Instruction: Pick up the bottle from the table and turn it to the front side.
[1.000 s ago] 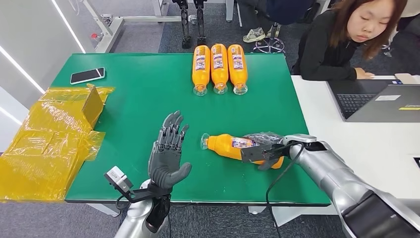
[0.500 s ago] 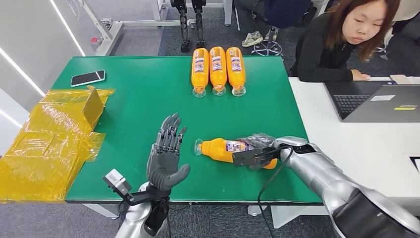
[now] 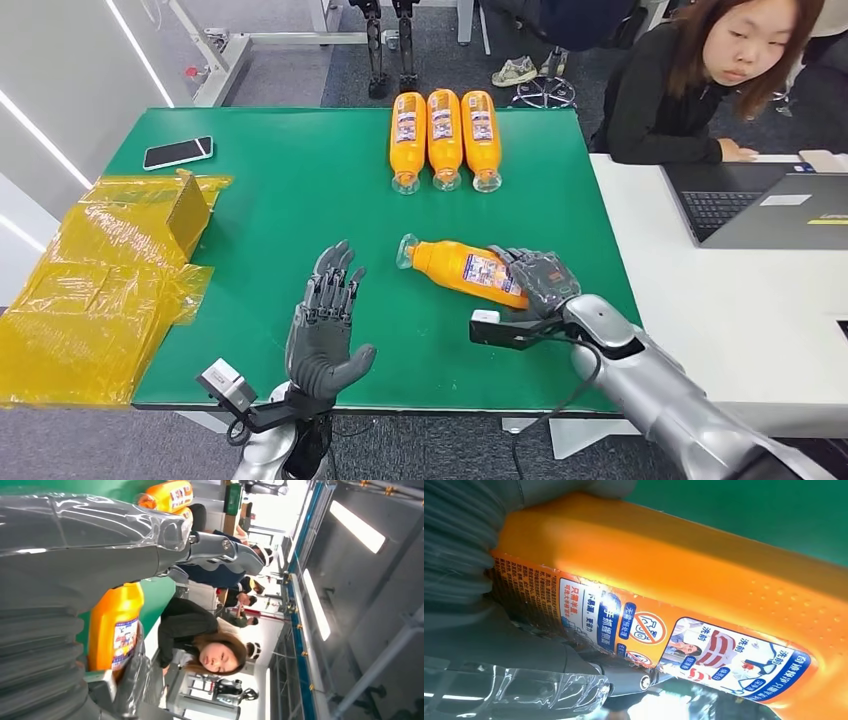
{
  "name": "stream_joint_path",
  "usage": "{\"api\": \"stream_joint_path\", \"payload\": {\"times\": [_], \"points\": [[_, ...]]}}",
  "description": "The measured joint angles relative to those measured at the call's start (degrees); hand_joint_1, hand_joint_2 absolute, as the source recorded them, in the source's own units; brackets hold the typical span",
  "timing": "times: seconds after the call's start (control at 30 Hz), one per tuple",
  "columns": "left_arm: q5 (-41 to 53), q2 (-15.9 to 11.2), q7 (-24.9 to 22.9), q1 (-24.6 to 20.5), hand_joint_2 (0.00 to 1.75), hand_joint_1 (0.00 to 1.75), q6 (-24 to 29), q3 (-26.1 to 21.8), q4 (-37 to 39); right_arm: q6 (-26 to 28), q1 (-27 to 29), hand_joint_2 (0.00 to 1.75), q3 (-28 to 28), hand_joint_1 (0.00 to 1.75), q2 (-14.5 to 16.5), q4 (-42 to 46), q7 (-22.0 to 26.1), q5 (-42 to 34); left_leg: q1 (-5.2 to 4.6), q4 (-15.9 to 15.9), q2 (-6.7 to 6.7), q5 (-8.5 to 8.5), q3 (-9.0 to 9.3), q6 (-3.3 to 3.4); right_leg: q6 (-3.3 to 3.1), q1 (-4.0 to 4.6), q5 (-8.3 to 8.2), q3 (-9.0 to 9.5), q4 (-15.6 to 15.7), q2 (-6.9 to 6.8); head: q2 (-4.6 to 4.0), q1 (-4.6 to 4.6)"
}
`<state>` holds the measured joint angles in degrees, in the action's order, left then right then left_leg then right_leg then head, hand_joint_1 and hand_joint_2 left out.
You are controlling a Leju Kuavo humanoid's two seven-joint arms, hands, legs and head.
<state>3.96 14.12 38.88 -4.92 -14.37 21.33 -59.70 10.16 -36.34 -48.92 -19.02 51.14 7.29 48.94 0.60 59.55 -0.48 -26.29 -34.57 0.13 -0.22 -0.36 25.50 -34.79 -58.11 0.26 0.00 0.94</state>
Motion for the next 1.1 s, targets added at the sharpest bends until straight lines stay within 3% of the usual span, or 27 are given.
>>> {"api": "stream_joint_path", "payload": {"times": [0.23, 0.47, 0.87, 1.1], "points": [[0.9, 0.0, -1.4, 0.6, 1.75, 0.0, 0.5, 0.0, -2.0, 3.2, 13.6, 1.75, 9.6, 1.75, -2.0, 18.8, -0.9, 9.0, 0.01, 0.0, -0.02, -0.05, -0.23, 0.01, 0.0, 0.0, 0.12, -0.21, 0.0, -0.03, 0.0, 0.01], [1.1, 0.0, -2.0, 0.6, 1.75, 0.0, 0.2, -0.1, -3.1, 8.7, 23.5, 1.75, 12.4, 1.75, -0.6, 29.7, 0.5, 13.3, 0.0, -0.1, 0.0, -0.09, -0.23, 0.02, 0.0, 0.0, 0.15, -0.22, 0.0, -0.03, 0.0, 0.01], [0.0, 0.3, -2.1, -3.0, 1.75, 0.0, -2.4, -0.2, -2.0, 9.8, 31.9, 1.75, 15.0, 1.75, 5.5, 38.1, -2.5, 19.9, 0.0, -0.1, 0.01, -0.08, -0.23, 0.02, -0.01, -0.01, 0.15, -0.23, 0.0, -0.03, 0.0, 0.0], [-2.2, 0.9, -1.7, -4.7, 1.75, 0.0, -5.5, 0.8, -0.4, 10.8, 34.0, 1.75, 16.0, 1.75, 9.5, 39.5, -0.1, 16.8, 0.0, -0.1, 0.1, -0.09, -0.24, 0.02, -0.02, -0.01, 0.16, -0.3, 0.0, 0.02, 0.0, 0.0]]}}
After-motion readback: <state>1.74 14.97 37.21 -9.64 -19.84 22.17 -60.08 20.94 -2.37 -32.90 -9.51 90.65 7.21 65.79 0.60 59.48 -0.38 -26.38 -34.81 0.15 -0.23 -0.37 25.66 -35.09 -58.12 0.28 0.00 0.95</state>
